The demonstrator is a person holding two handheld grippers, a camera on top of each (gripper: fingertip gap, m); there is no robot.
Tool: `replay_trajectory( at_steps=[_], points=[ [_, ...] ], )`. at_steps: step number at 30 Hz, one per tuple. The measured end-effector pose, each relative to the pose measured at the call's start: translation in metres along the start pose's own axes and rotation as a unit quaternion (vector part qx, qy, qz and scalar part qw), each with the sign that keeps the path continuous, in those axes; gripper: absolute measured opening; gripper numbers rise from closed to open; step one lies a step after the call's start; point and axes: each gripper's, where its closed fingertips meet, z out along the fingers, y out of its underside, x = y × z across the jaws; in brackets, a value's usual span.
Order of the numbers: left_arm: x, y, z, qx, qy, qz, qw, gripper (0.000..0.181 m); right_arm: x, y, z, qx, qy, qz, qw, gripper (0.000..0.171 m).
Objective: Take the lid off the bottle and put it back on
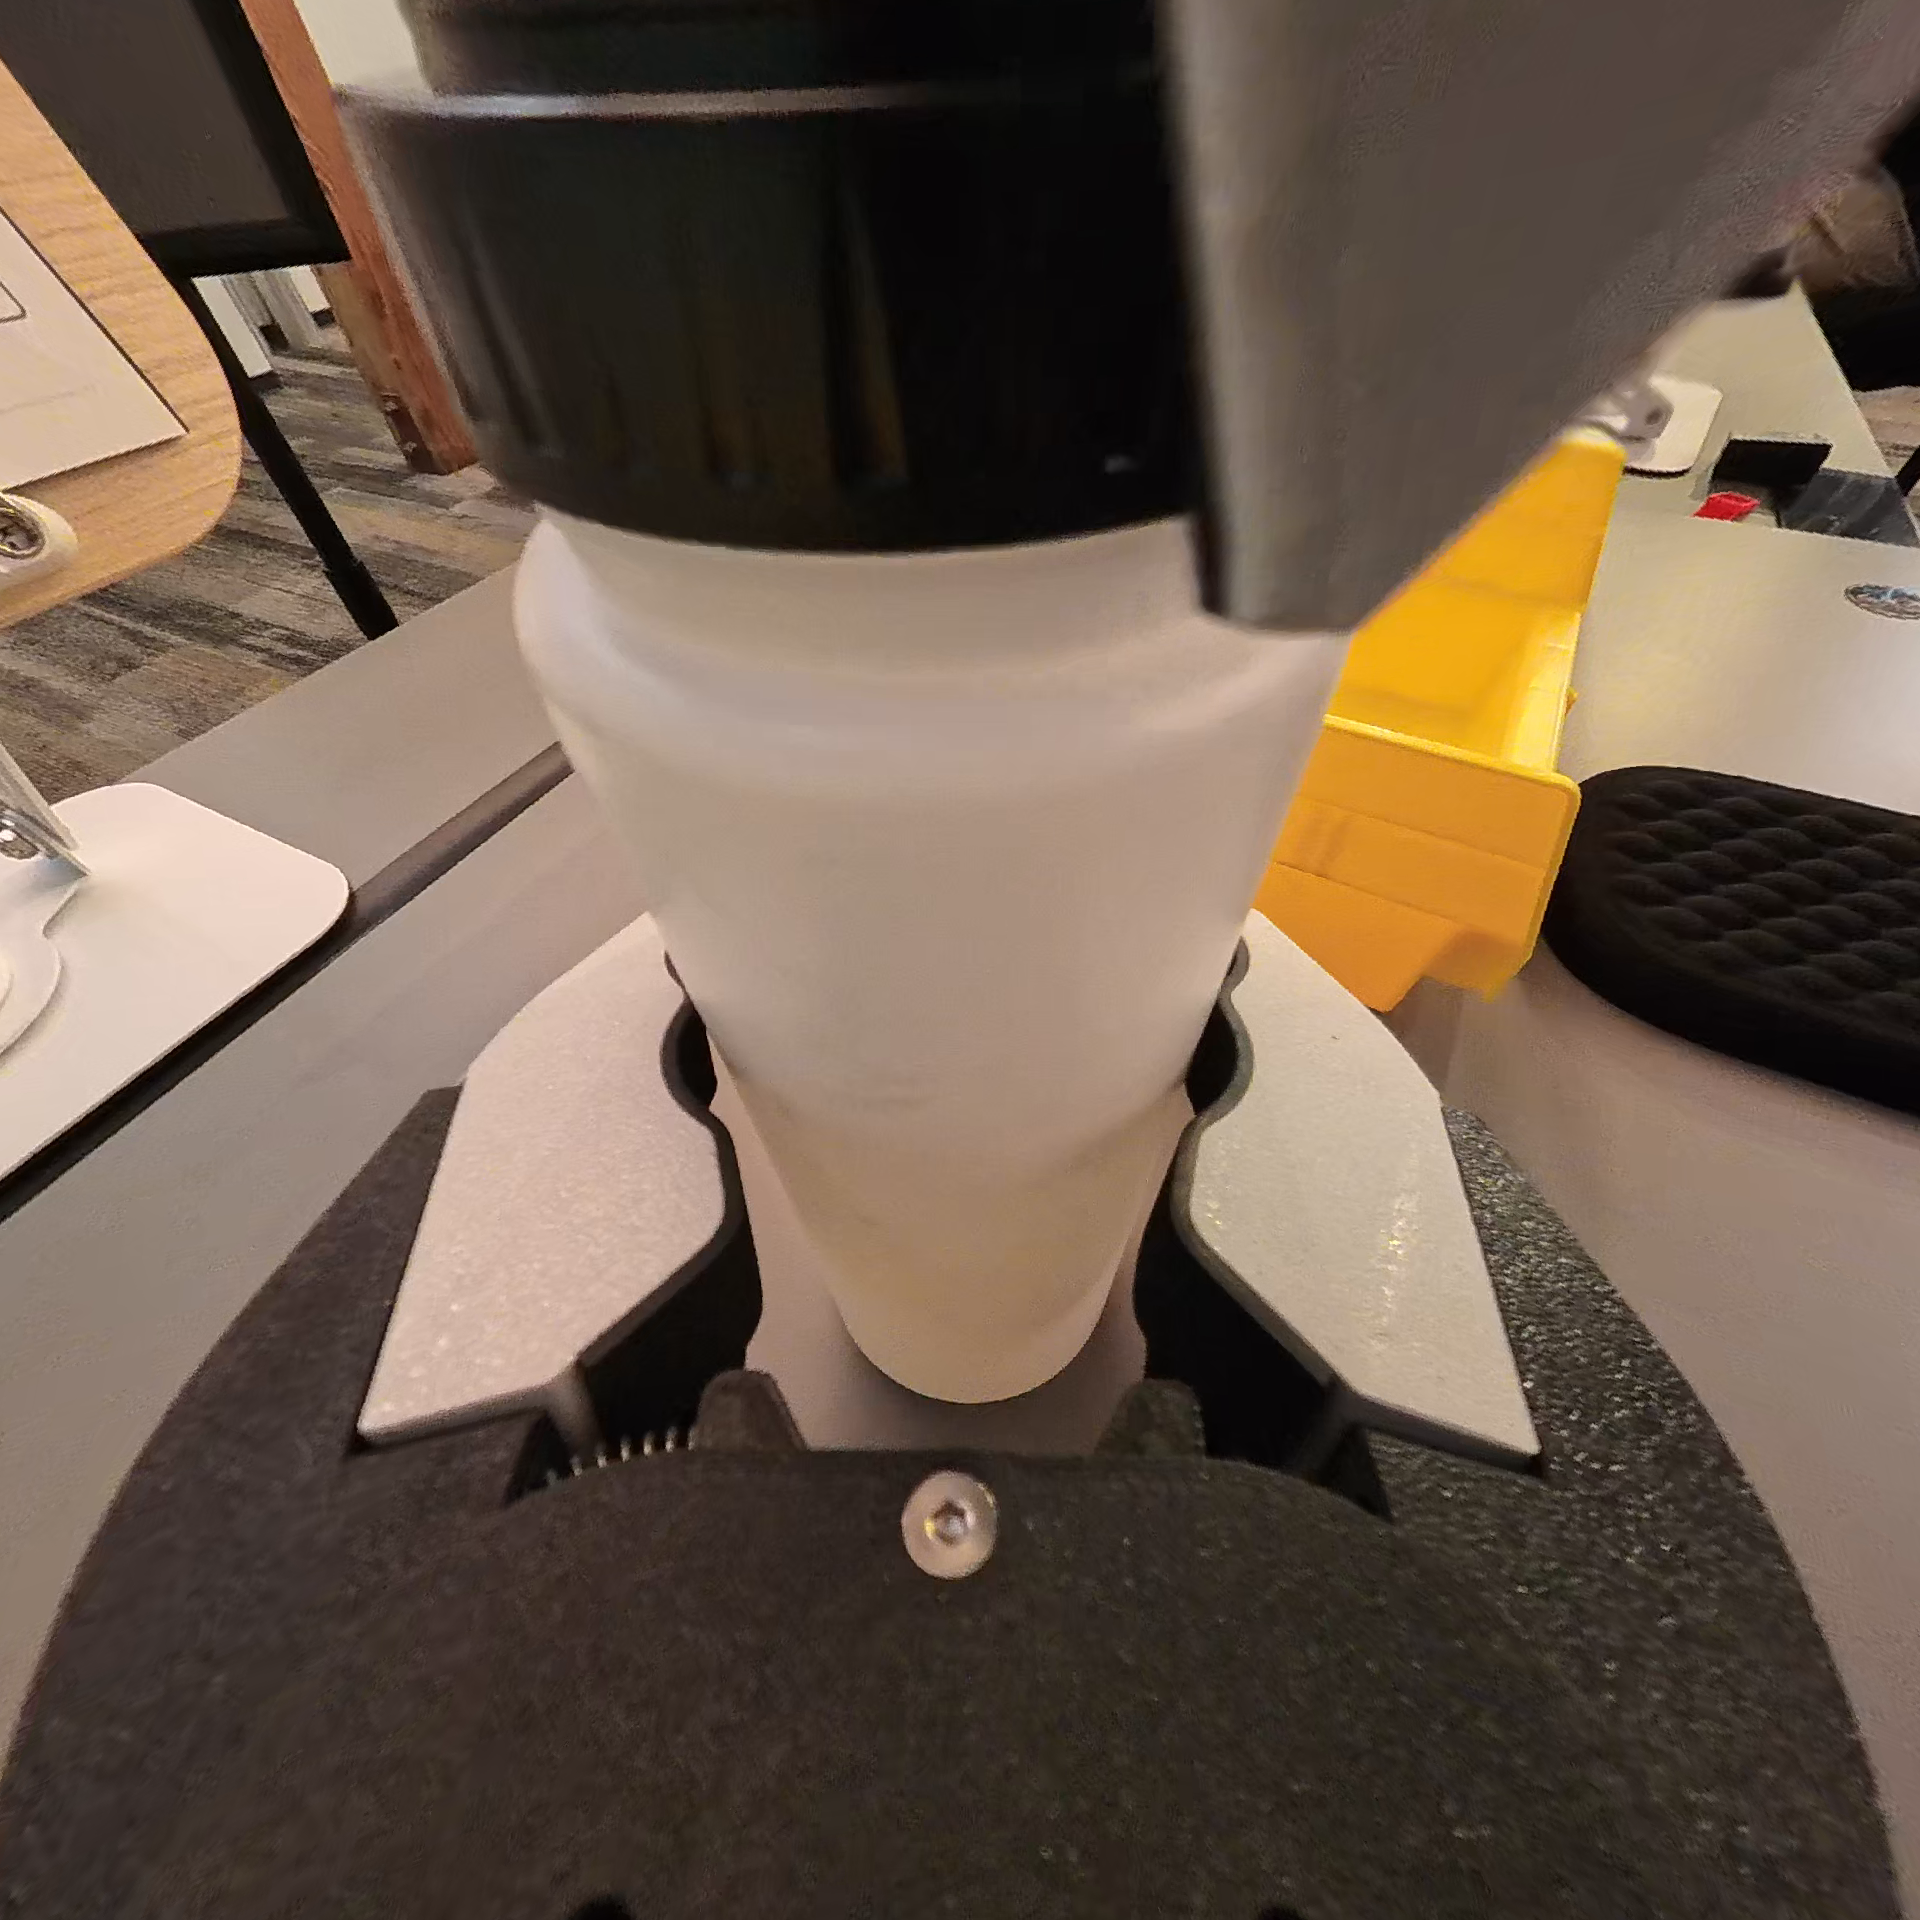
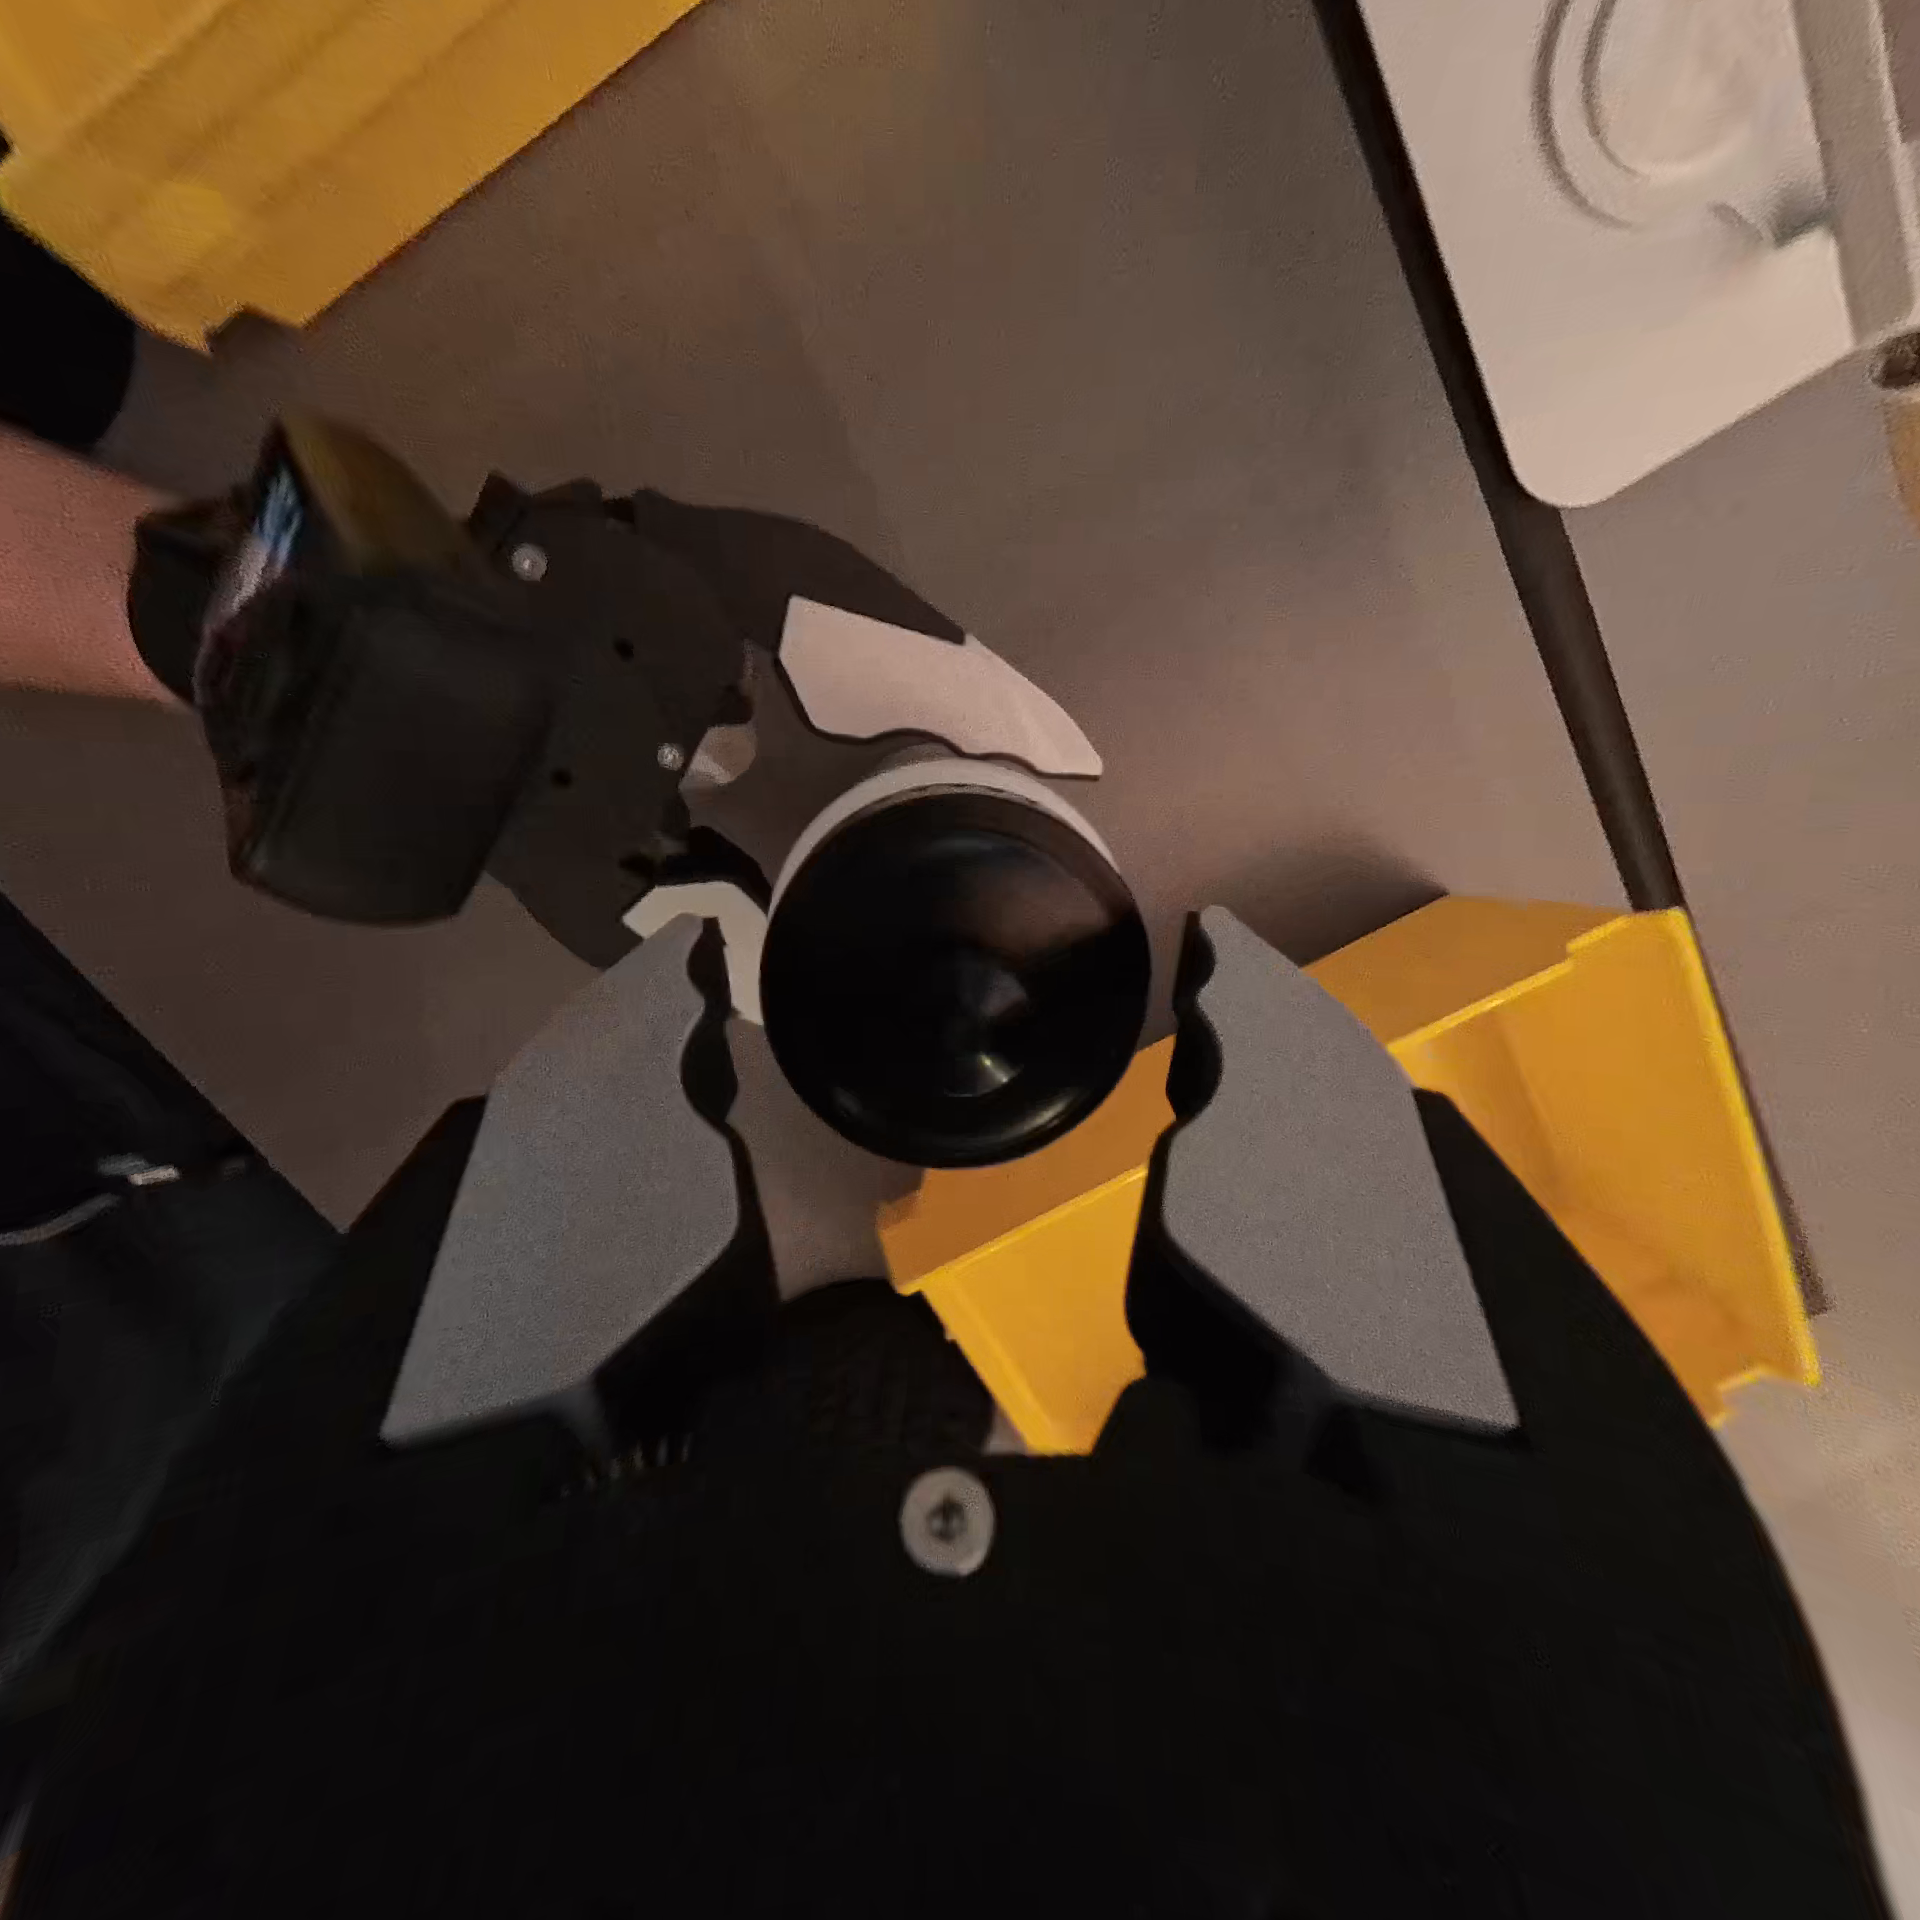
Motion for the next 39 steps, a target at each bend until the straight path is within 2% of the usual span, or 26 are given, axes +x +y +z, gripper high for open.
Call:
replay_trajectory(
  at_steps=[2, 4, 6, 9, 13, 15, 16, 18, 20, 23, 26, 27, 31, 34, 36, 39],
  points=[
    [0.0, 0.0, 0.0, 0.0, -0.002, 0.0, 1.0, 0.091, 0.002, 0.001, -0.001, -0.012, 0.022, 0.05, 0.998, 0.084],
    [0.0, 0.0, 0.0, -0.002, -0.003, -0.001, 1.0, 0.091, 0.004, 0.002, -0.003, -0.024, 0.045, 0.059, 0.997, 0.083],
    [0.0, 0.0, 0.0, -0.003, -0.002, -0.001, 1.0, 0.091, 0.002, 0.003, -0.003, -0.039, 0.046, 0.059, 0.996, 0.072],
    [0.0, 0.0, 0.0, -0.003, -0.001, 0.0, 1.0, 0.091, 0.002, 0.005, -0.003, -0.06, 0.042, 0.038, 0.997, 0.072],
    [0.0, 0.0, 0.0, -0.003, 0.001, 0.0, 1.0, 0.091, 0.001, 0.012, -0.005, -0.098, -0.007, -0.088, 0.991, 0.071],
    [-0.001, 0.0, 0.0, -0.004, 0.0, 0.0, 1.0, 0.091, 0.001, 0.011, -0.004, -0.086, -0.029, -0.217, 0.972, 0.072],
    [0.0, 0.0, 0.0, -0.003, 0.0, 0.0, 1.0, 0.091, 0.001, 0.011, -0.004, -0.069, -0.037, -0.247, 0.966, 0.072],
    [-0.001, 0.0, -0.001, -0.003, 0.001, -0.003, 1.0, 0.091, 0.001, 0.01, -0.005, -0.058, -0.053, -0.22, 0.972, 0.072],
    [-0.002, 0.0, -0.001, -0.003, 0.0, -0.004, 1.0, 0.091, 0.002, 0.007, -0.005, -0.048, -0.056, -0.152, 0.986, 0.073],
    [-0.002, 0.0, 0.0, -0.004, -0.004, -0.001, 1.0, 0.091, 0.006, 0.002, -0.005, -0.034, -0.024, -0.068, 0.997, 0.084],
    [-0.002, 0.001, 0.0, -0.004, -0.005, -0.001, 1.0, 0.091, 0.006, 0.004, 0.001, -0.062, 0.005, 0.01, 0.998, 0.084],
    [-0.002, 0.001, 0.0, -0.004, -0.005, -0.001, 1.0, 0.091, 0.004, 0.006, 0.003, -0.075, 0.009, 0.015, 0.997, 0.079],
    [0.002, 0.0, 0.0, -0.005, 0.002, 0.004, 1.0, 0.091, 0.0, 0.013, 0.003, -0.109, 0.005, -0.092, 0.99, 0.077],
    [0.002, 0.0, 0.0, -0.004, 0.005, 0.002, 1.0, 0.091, -0.001, 0.011, 0.003, -0.084, -0.034, -0.257, 0.962, 0.076],
    [0.001, 0.0, 0.0, -0.004, 0.007, -0.005, 1.0, 0.092, -0.001, 0.009, 0.003, -0.068, -0.053, -0.26, 0.962, 0.077],
    [-0.002, 0.0, -0.001, -0.004, 0.001, -0.004, 1.0, 0.091, 0.003, 0.009, 0.003, -0.062, -0.028, -0.199, 0.978, 0.079]
  ],
)
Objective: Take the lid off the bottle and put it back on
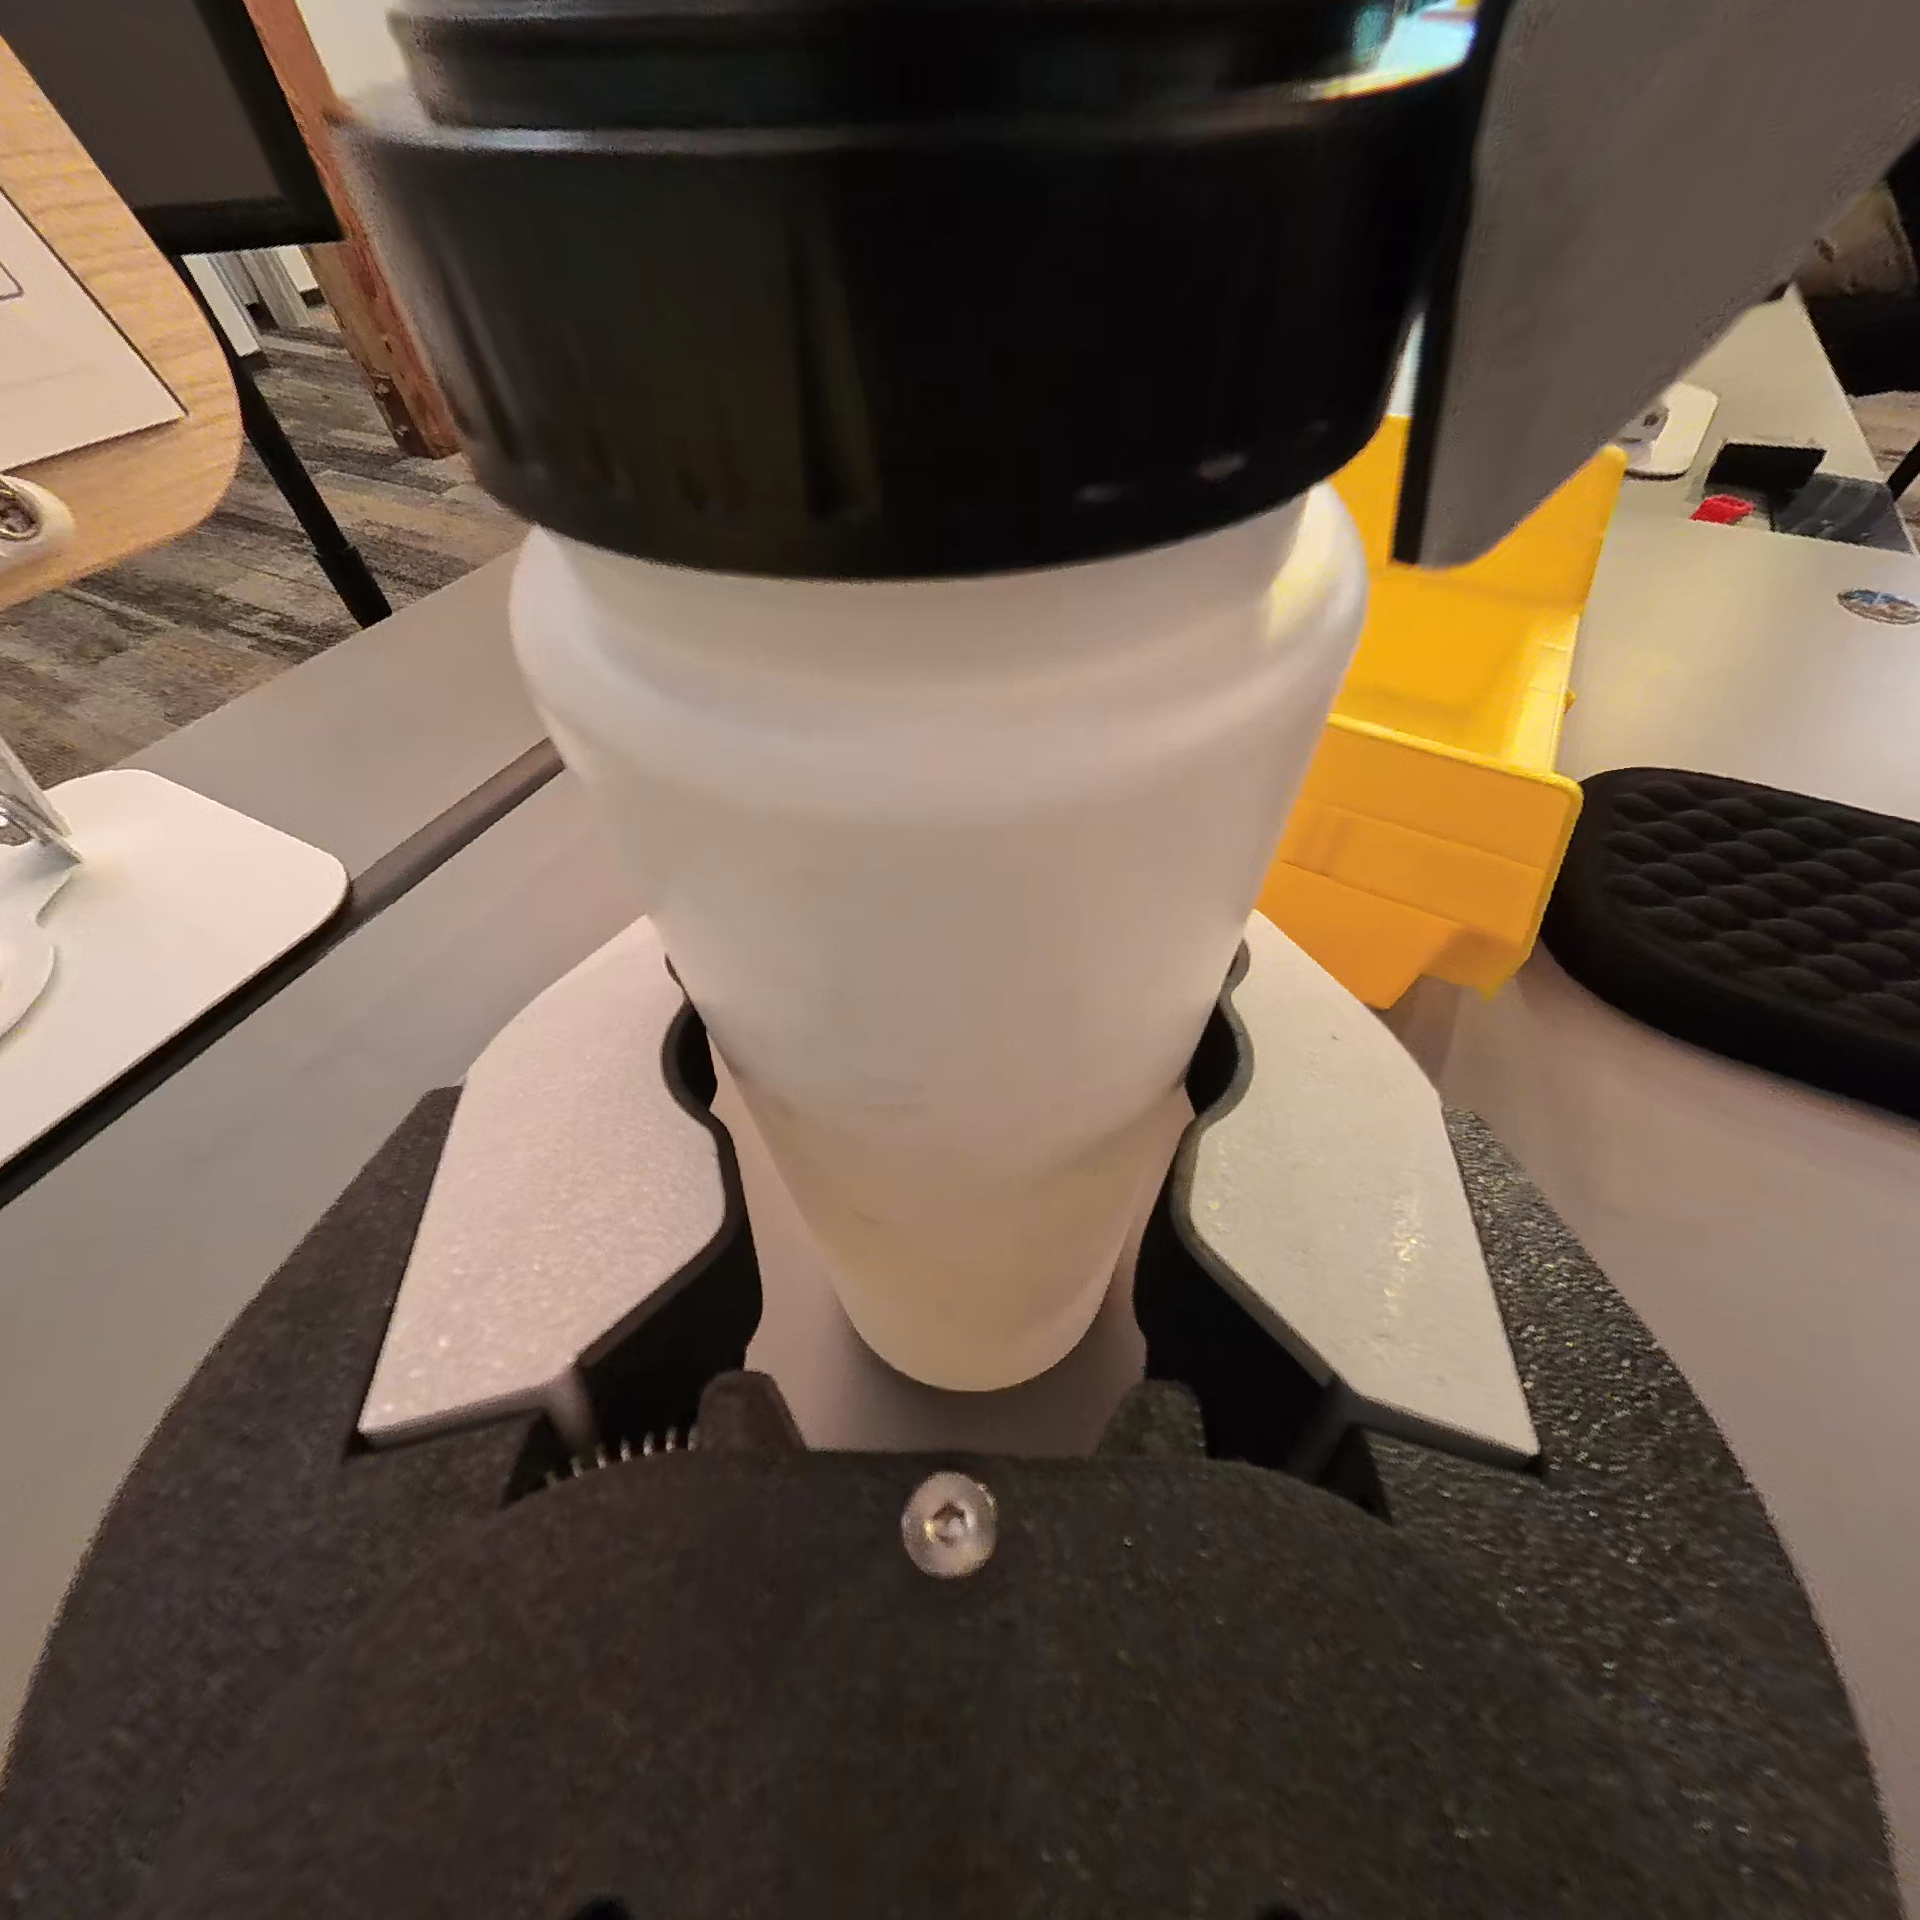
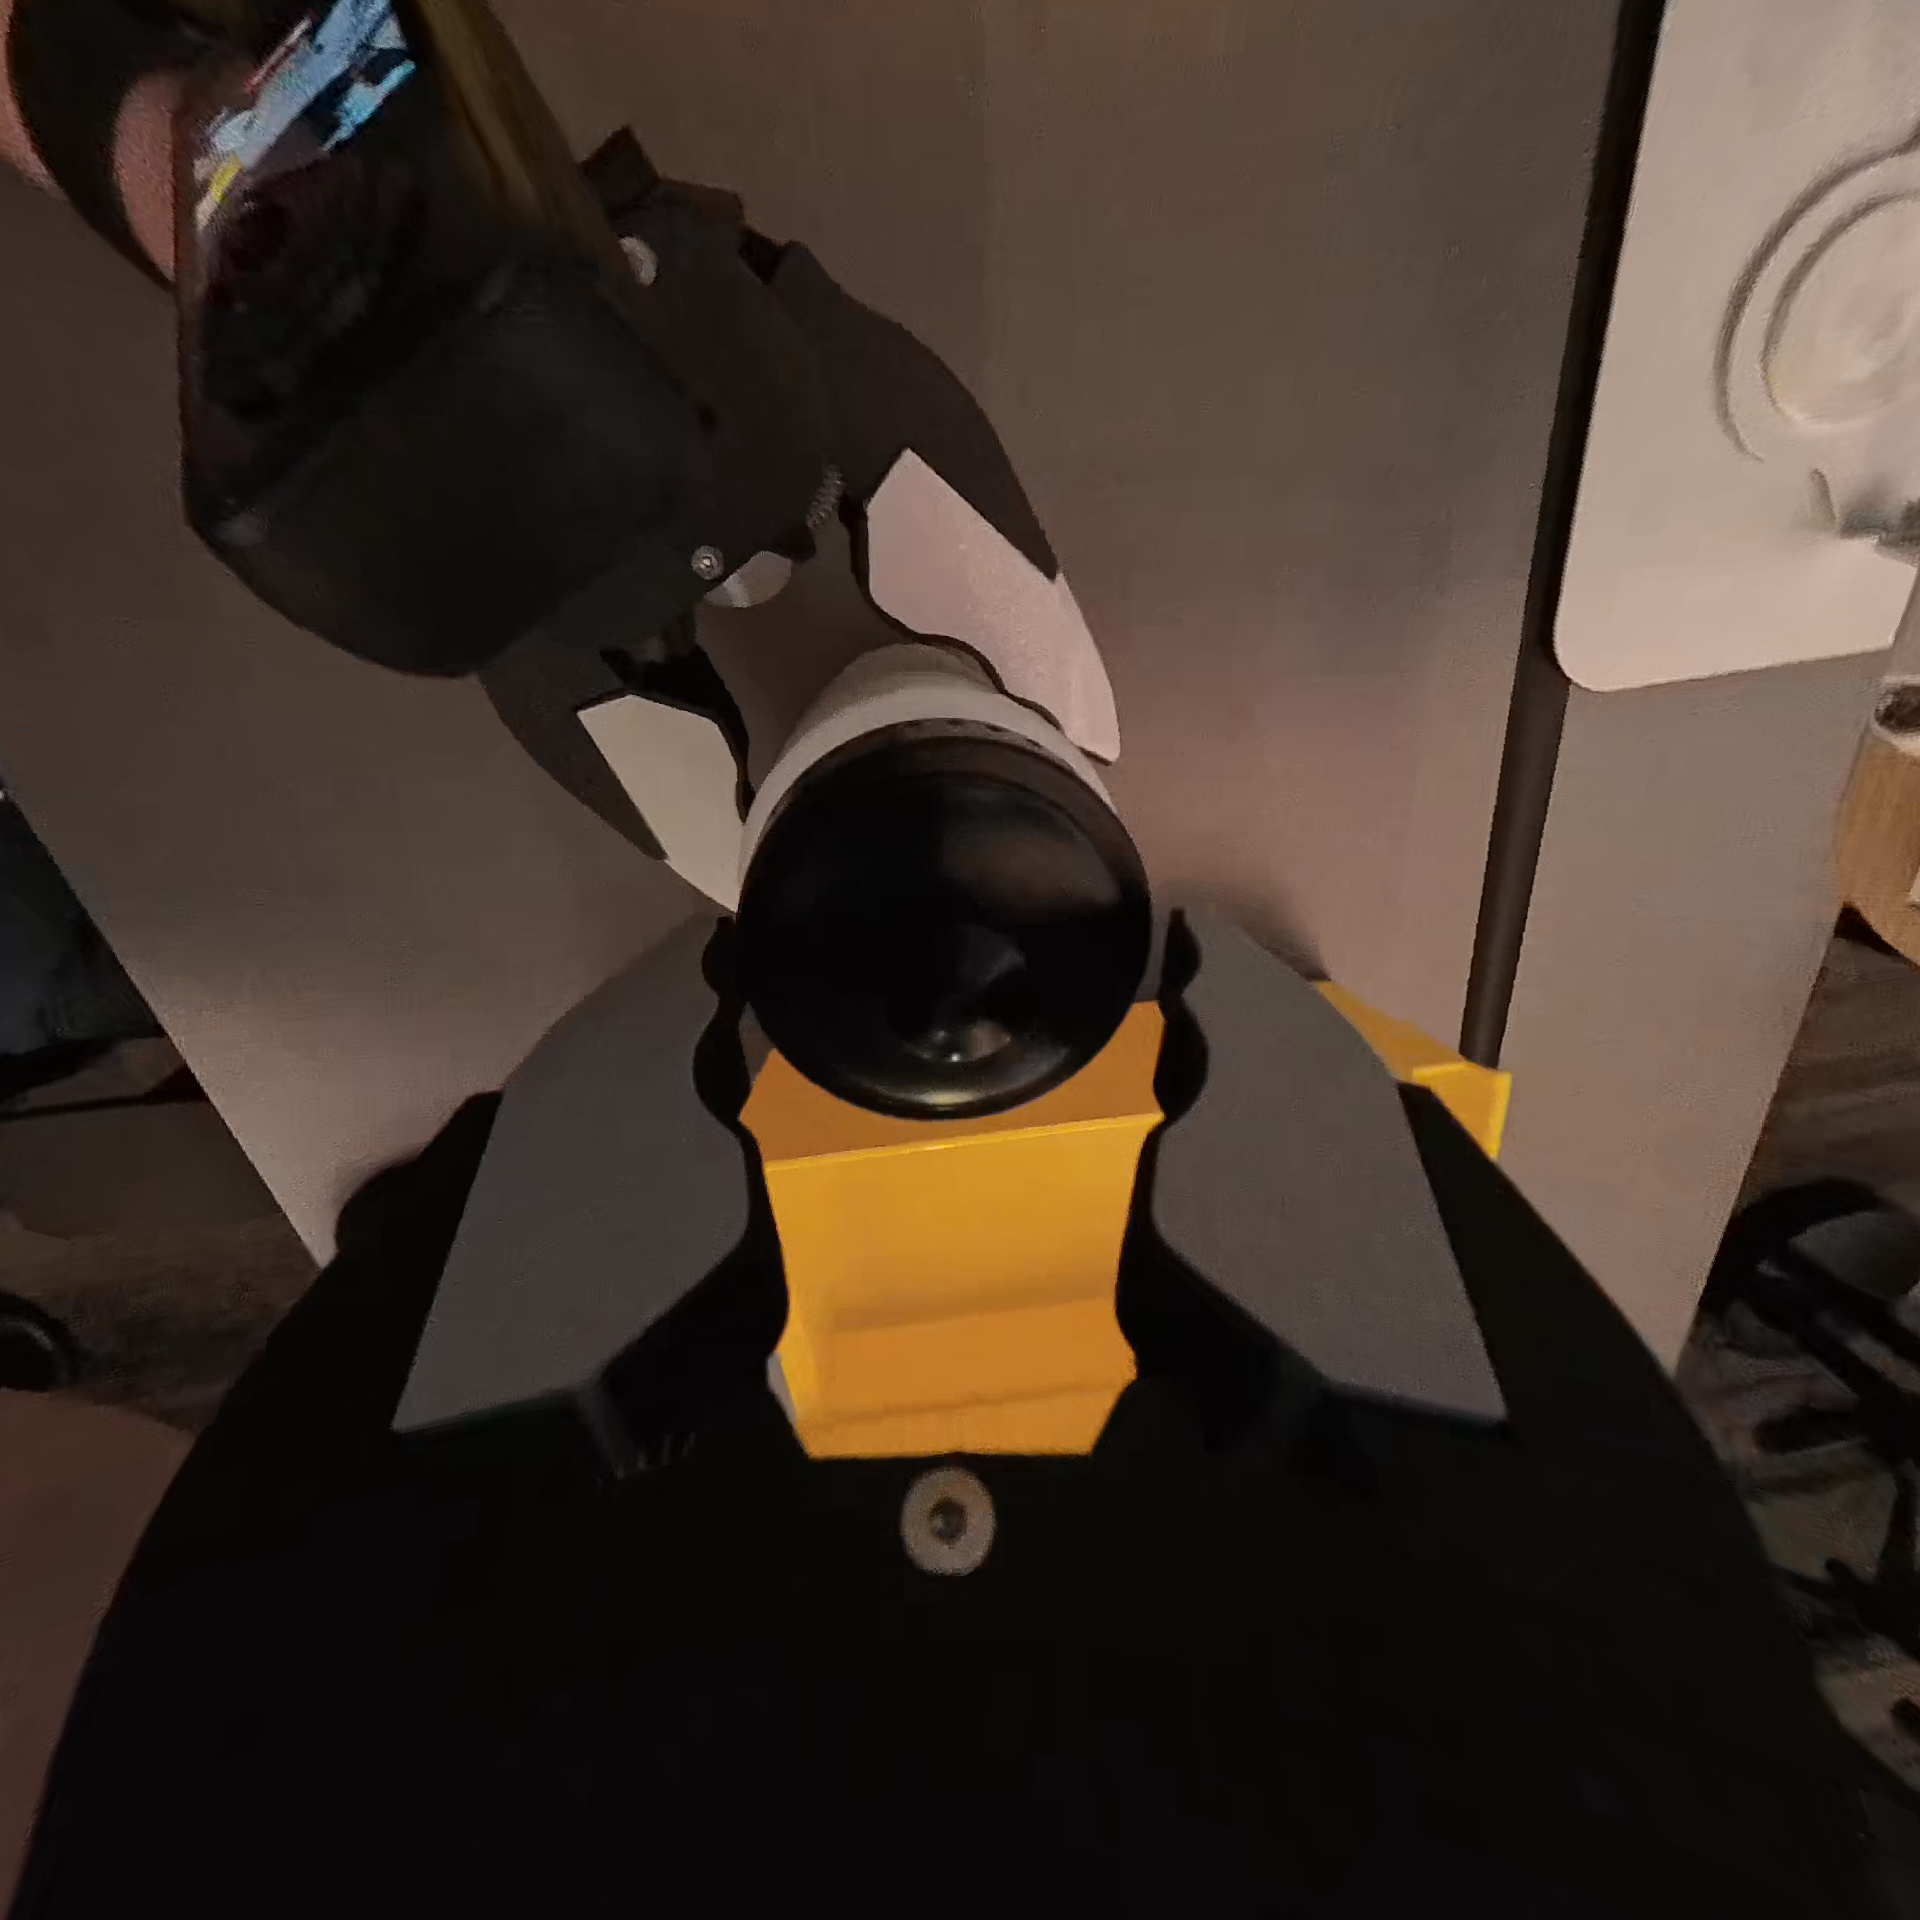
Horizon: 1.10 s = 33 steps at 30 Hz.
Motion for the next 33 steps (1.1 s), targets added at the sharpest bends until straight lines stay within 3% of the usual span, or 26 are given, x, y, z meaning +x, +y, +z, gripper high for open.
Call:
replay_trajectory(
  at_steps=[5, 8, 11, 14, 21, 25, 28, 31, 33],
  points=[
    [0.0007, 0.0002, 0.0006, -0.002, -0.004, 0.004, 1.0, 0.091, -0.0018, 0.0001, -0.002, 0.007, 0.036, 0.121, 0.992, 0.083],
    [0.001, 0.0003, 0.0006, -0.002, -0.004, 0.005, 1.0, 0.091, -0.0019, 0.0008, -0.0009, -0.011, 0.035, 0.185, 0.982, 0.075],
    [0.0023, 0.0002, 0.0009, -0.003, -0.001, 0.006, 1.0, 0.091, -0.003, 0.0032, -0.0013, -0.033, 0.018, 0.075, 0.996, 0.075],
    [0.0021, 0.0002, 0.0007, -0.002, 0.0, 0.004, 1.0, 0.091, -0.0029, 0.0012, -0.0011, -0.002, -0.002, -0.059, 0.998, 0.076],
    [-0.0007, 0.0004, 0.0002, -0.001, -0.008, 0.003, 1.0, 0.092, 0.0043, -0.0023, -0.0053, 0.034, 0.03, 0.103, 0.994, 0.083],
    [-0.0004, 0.0005, 0.0001, -0.002, -0.007, 0.004, 1.0, 0.091, -0.0037, 0.0012, 0.0011, -0.001, 0.021, 0.229, 0.973, 0.078],
    [0.0019, 0.0003, 0.0006, -0.003, -0.003, 0.005, 1.0, 0.091, -0.0036, 0.0053, 0.0003, -0.024, 0.019, 0.142, 0.989, 0.077],
    [0.0021, 0.0003, 0.0005, -0.003, -0.002, 0.005, 1.0, 0.091, -0.0023, 0.0044, 0.0004, -0.008, 0.011, -0.041, 0.999, 0.077],
    [0.0019, 0.0002, 0.0005, -0.003, -0.001, 0.003, 1.0, 0.092, -0.0022, 0.0039, -0.0003, 0.017, -0.006, -0.056, 0.998, 0.076]
  ],
)
